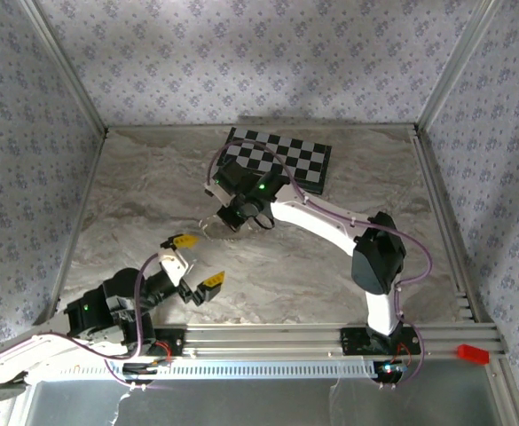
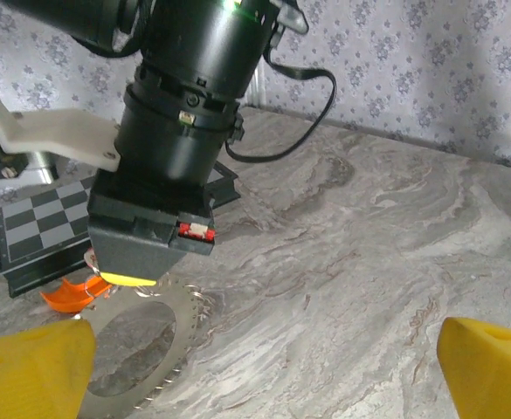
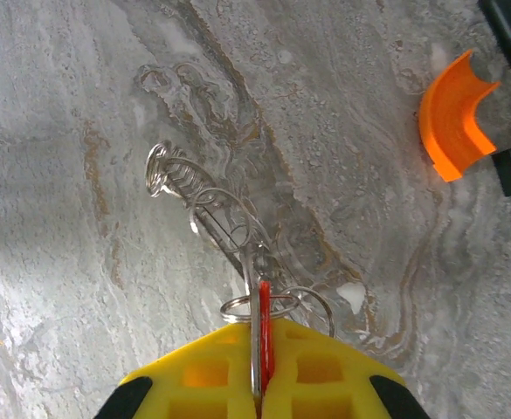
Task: Put the keys on the keyring
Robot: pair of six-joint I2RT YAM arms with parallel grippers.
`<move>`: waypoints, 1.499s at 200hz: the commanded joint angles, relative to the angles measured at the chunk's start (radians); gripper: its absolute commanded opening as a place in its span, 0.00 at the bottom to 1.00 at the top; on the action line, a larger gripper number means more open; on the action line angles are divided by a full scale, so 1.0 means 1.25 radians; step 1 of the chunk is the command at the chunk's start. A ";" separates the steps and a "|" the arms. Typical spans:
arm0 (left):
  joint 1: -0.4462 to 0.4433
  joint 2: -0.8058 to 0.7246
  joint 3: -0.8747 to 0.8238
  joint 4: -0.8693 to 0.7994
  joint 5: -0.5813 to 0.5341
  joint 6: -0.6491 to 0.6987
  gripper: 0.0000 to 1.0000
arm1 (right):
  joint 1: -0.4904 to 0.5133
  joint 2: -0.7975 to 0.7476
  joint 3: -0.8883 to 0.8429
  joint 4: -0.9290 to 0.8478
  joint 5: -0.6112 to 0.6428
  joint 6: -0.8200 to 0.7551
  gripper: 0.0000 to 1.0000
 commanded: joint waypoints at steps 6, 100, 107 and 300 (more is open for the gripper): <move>-0.002 -0.021 0.007 0.002 -0.027 0.003 0.99 | 0.001 0.009 0.009 0.021 -0.027 0.026 0.00; -0.002 -0.039 0.011 -0.010 -0.043 0.003 0.99 | 0.023 -0.052 -0.118 0.045 -0.017 0.056 0.00; -0.002 -0.042 0.008 -0.008 -0.045 0.005 1.00 | 0.024 -0.060 -0.131 0.050 -0.017 0.061 0.00; -0.024 -0.091 0.009 -0.060 -0.135 -0.020 0.99 | 0.053 -0.126 -0.301 -0.012 0.068 0.132 0.00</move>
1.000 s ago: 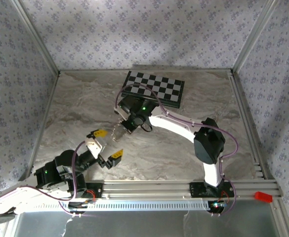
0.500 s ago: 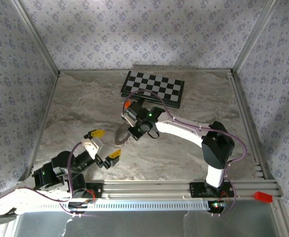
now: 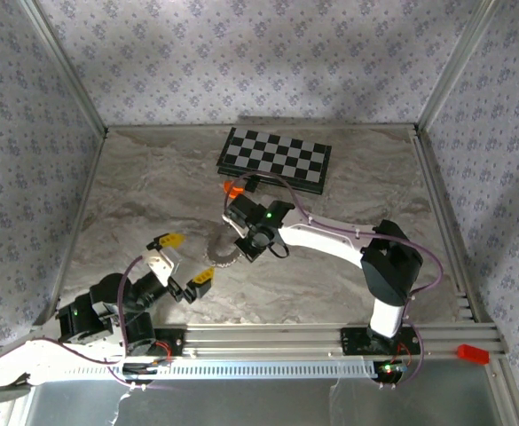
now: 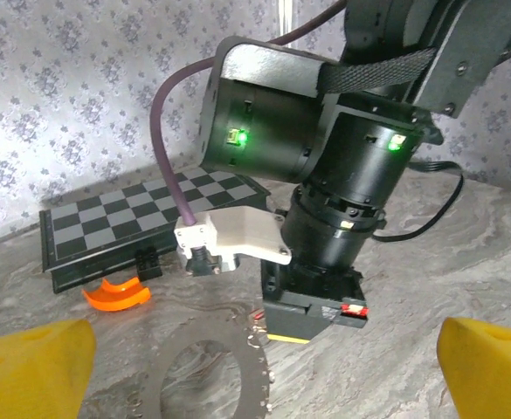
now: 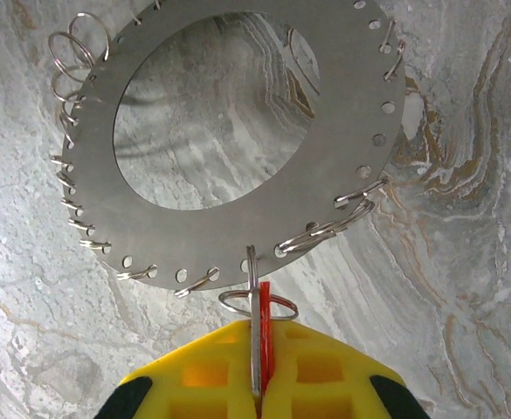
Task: Put the keys on the keyring
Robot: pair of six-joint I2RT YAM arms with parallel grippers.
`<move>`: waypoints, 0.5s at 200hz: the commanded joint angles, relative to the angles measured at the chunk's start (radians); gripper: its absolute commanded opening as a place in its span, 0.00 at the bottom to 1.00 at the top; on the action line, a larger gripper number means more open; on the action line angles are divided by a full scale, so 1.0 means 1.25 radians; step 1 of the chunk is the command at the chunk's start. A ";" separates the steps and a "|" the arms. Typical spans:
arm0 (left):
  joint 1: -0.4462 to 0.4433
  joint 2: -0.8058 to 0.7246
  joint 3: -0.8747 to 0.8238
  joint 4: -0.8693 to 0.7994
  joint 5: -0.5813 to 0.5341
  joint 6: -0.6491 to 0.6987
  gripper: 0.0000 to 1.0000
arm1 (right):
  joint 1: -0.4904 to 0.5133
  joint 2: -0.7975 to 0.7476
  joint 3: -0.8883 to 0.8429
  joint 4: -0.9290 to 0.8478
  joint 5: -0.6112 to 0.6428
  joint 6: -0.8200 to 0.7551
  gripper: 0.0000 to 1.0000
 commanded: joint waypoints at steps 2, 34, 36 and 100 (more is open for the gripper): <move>-0.014 -0.006 0.016 -0.023 -0.059 -0.014 1.00 | 0.005 -0.020 -0.013 -0.040 0.022 0.021 0.00; -0.029 -0.011 0.018 -0.037 -0.089 -0.017 0.99 | 0.011 -0.017 -0.022 -0.056 0.033 0.029 0.00; -0.031 -0.011 0.018 -0.038 -0.089 -0.016 0.99 | 0.011 -0.017 -0.023 -0.056 0.033 0.030 0.00; -0.053 -0.011 0.020 -0.046 -0.123 -0.015 0.99 | 0.011 -0.029 -0.079 -0.047 0.020 0.050 0.00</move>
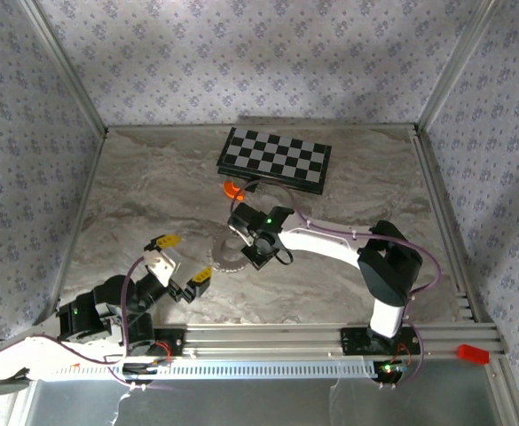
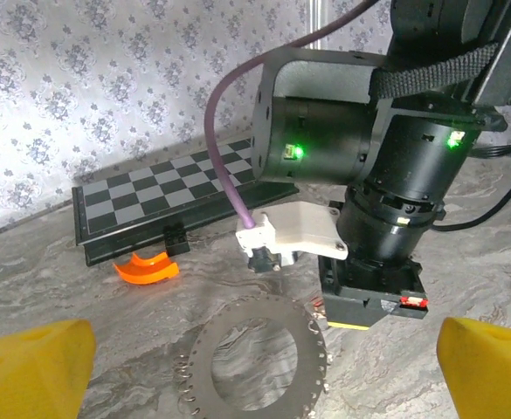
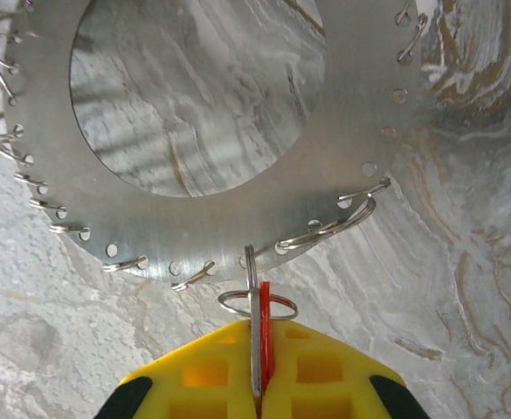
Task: Put the keys on the keyring
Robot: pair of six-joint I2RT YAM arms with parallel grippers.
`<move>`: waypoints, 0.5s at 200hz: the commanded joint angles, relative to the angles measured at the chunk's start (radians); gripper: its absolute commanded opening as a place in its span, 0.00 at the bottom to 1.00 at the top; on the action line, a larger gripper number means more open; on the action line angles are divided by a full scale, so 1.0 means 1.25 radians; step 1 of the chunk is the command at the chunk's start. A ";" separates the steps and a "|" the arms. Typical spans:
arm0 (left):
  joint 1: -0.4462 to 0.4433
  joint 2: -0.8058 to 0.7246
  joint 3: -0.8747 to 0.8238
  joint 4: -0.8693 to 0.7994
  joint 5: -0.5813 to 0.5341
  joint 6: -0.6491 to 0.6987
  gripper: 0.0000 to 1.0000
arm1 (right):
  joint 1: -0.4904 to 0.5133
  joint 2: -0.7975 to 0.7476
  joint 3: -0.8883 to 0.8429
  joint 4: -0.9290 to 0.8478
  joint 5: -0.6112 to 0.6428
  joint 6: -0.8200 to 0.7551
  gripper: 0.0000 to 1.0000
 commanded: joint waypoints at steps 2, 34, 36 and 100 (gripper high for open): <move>-0.007 -0.010 0.020 -0.003 -0.026 -0.008 1.00 | 0.004 -0.028 -0.024 -0.017 0.004 0.021 0.00; -0.009 -0.010 0.022 -0.006 -0.026 -0.009 0.99 | 0.005 -0.026 -0.045 -0.006 -0.004 0.026 0.00; -0.010 -0.010 0.022 -0.006 -0.027 -0.009 0.99 | 0.005 -0.026 -0.046 -0.005 -0.004 0.027 0.00; -0.009 -0.015 0.016 -0.010 -0.025 -0.010 1.00 | 0.003 -0.026 -0.083 0.000 -0.018 0.034 0.00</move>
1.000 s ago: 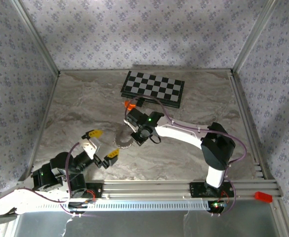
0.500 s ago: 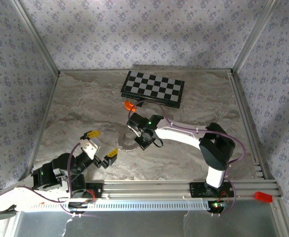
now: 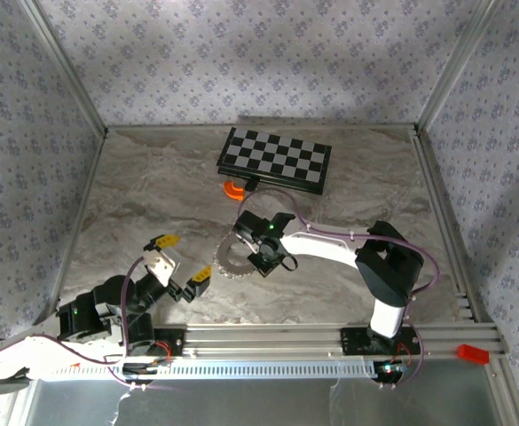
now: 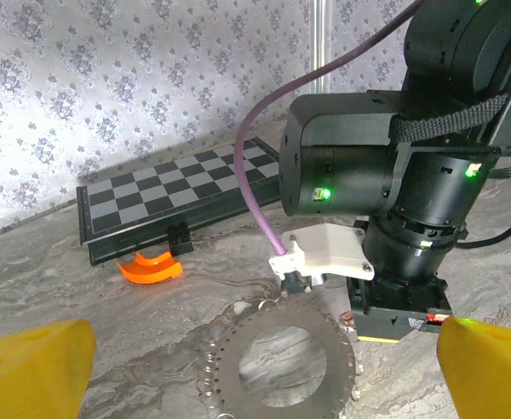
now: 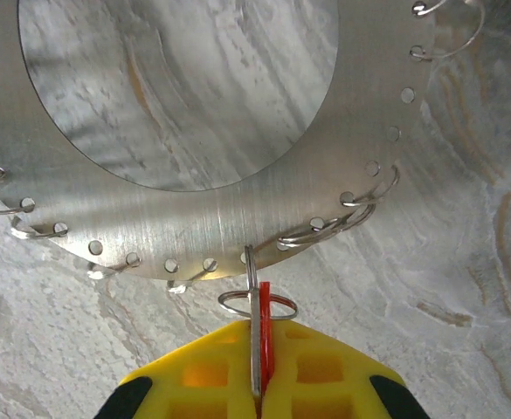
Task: Put the keys on the keyring
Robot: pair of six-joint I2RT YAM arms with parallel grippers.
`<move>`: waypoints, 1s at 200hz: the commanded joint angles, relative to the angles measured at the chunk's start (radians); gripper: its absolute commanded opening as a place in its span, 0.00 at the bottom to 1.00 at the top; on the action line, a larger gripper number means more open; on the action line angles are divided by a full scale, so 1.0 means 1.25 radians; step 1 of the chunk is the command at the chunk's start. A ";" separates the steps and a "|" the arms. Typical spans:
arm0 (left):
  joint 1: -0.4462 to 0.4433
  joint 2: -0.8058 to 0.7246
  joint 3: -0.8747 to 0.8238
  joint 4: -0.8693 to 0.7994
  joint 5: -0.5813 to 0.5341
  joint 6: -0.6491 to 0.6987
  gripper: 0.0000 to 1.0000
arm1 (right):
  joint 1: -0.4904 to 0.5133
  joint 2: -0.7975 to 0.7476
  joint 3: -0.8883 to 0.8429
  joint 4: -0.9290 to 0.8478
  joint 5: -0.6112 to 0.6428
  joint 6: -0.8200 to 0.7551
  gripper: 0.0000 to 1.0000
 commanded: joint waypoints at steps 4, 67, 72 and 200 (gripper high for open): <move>-0.007 -0.015 0.016 -0.009 -0.018 -0.011 0.99 | 0.002 -0.022 -0.014 -0.006 -0.008 0.020 0.00; -0.007 -0.031 0.012 -0.008 -0.019 -0.008 0.99 | 0.000 -0.022 -0.016 -0.024 -0.012 0.022 0.00; -0.007 -0.032 0.012 -0.007 -0.019 -0.009 0.99 | 0.000 -0.023 -0.043 -0.025 -0.011 0.023 0.00; -0.007 -0.040 0.011 -0.016 -0.018 -0.015 0.99 | 0.000 -0.070 -0.085 0.007 0.000 0.039 0.16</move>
